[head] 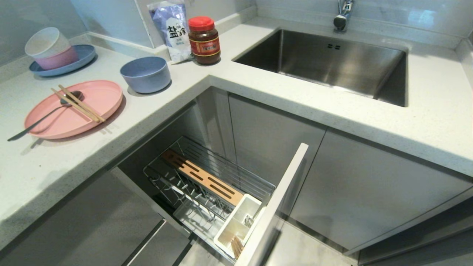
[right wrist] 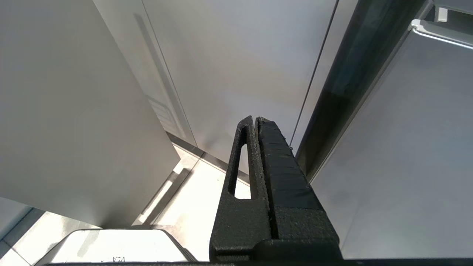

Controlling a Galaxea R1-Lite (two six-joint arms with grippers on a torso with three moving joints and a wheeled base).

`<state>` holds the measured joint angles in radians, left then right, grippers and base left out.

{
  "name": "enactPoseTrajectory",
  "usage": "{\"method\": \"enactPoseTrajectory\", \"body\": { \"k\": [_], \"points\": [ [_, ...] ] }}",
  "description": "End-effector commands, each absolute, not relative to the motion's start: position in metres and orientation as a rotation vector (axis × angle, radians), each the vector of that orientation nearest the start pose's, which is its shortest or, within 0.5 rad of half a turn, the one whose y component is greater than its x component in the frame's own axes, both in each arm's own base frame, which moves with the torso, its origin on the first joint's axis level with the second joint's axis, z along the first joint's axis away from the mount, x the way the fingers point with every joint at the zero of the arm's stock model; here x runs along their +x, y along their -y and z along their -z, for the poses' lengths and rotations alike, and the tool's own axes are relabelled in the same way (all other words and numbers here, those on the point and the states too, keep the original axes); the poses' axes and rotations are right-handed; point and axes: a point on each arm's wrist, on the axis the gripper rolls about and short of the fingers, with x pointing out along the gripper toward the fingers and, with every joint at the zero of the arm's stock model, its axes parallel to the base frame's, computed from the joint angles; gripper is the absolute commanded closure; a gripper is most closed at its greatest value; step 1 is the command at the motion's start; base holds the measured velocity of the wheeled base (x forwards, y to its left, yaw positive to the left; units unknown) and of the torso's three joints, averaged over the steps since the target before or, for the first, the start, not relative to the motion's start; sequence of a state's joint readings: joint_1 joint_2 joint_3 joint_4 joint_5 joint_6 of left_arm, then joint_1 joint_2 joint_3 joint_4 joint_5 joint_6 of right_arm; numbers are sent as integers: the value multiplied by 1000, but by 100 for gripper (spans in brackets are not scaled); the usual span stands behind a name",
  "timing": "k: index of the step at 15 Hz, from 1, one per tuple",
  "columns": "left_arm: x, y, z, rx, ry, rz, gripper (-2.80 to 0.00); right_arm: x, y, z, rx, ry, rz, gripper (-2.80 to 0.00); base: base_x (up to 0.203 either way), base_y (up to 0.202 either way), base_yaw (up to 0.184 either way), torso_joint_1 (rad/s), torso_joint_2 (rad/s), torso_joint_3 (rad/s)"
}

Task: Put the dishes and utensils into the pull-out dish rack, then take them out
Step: Pick up the chopsticks and place it in the cupboard

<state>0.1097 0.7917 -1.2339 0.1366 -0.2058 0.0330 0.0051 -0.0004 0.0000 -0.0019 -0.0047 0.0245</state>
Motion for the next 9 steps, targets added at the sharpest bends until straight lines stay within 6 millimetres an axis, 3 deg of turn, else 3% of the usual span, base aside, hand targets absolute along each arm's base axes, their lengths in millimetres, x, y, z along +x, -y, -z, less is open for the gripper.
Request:
{"method": "enactPoseTrajectory", "body": {
  "k": [1,5,9],
  "points": [
    [65,-1,-392,13,194,103,0,-23,0,-75,25,5,0,0,0,0,0,0,0,0],
    [118,-5,-408,-211,109,16,0,-23,0,-75,25,6,-1,0,0,0,0,0,0,0],
    [148,-7,-414,-370,-45,-117,0,-23,0,-75,25,6,0,0,0,0,0,0,0,0]
  ]
}}
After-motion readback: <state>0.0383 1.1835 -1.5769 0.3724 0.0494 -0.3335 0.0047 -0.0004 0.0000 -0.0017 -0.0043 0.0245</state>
